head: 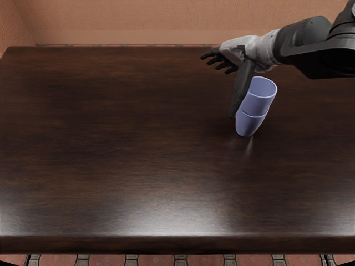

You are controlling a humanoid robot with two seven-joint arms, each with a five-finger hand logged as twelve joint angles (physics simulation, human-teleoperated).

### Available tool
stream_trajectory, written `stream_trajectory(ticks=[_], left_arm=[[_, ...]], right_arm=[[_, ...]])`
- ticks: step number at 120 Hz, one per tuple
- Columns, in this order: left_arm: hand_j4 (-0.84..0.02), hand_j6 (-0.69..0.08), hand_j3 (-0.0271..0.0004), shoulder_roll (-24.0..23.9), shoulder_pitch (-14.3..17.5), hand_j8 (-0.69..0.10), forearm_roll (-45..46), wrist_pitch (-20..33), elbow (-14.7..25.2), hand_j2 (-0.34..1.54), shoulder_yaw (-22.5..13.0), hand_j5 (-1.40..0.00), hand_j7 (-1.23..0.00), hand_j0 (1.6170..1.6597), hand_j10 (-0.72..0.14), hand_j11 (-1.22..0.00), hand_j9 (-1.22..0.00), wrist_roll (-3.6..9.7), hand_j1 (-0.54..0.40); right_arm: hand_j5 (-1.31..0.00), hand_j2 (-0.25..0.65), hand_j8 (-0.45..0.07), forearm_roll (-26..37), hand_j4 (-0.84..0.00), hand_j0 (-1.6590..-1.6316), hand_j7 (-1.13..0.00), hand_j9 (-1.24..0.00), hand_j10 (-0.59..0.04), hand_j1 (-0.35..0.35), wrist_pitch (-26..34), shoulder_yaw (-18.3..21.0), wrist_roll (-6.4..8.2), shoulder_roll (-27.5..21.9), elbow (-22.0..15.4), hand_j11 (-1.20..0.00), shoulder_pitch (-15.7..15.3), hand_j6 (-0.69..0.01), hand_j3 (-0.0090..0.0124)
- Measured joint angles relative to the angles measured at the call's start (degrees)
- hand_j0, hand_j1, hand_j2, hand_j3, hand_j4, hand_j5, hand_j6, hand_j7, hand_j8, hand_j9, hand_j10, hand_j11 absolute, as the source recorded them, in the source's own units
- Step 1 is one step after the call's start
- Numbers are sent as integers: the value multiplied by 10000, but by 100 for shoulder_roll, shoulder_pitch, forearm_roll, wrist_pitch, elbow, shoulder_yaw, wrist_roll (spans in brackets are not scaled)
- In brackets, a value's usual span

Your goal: Pick up cup and place in cup with right hand

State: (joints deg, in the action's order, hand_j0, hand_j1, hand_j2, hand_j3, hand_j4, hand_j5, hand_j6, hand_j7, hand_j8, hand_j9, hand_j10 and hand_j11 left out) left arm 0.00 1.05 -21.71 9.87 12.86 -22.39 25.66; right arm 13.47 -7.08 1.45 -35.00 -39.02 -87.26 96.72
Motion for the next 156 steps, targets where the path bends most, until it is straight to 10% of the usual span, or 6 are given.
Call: stream_trajectory(ticks=[38,66,84,156], left_arm=[[0,0,0,0,9,0,0,-1,5,0,-2,0,0,16581,0,0,0,0,3490],[-1,-2,0,0,9,-2,0,-1,3,0,-2,0,0,16581,-1,0,0,0,3491],[0,0,0,0,9,0,0,-2,14,0,-2,0,0,16581,0,0,0,0,3490],[-3,-3,-1,0,0,-3,-6,-4,15,2,-31,0,0,16581,-2,0,0,0,3491]], right_arm=[[-372,-54,-300,-1059,-298,-16581,-370,-371,-295,-3153,-738,-812,0,-265,-987,-370,-587,-305,0],[-405,-61,-320,-1881,-319,-16581,-404,-405,-317,-3119,-2436,-2409,0,-537,-1197,-405,-2592,-323,0],[-427,-63,-332,-2255,-332,-16581,-426,-426,-330,-3100,-2708,-2868,0,-1166,-1216,-426,-3250,-334,0],[-406,-63,-308,-2854,-306,-16581,-407,-406,-310,-3118,-2796,-2975,0,-2657,-719,-406,-3907,-304,0]])
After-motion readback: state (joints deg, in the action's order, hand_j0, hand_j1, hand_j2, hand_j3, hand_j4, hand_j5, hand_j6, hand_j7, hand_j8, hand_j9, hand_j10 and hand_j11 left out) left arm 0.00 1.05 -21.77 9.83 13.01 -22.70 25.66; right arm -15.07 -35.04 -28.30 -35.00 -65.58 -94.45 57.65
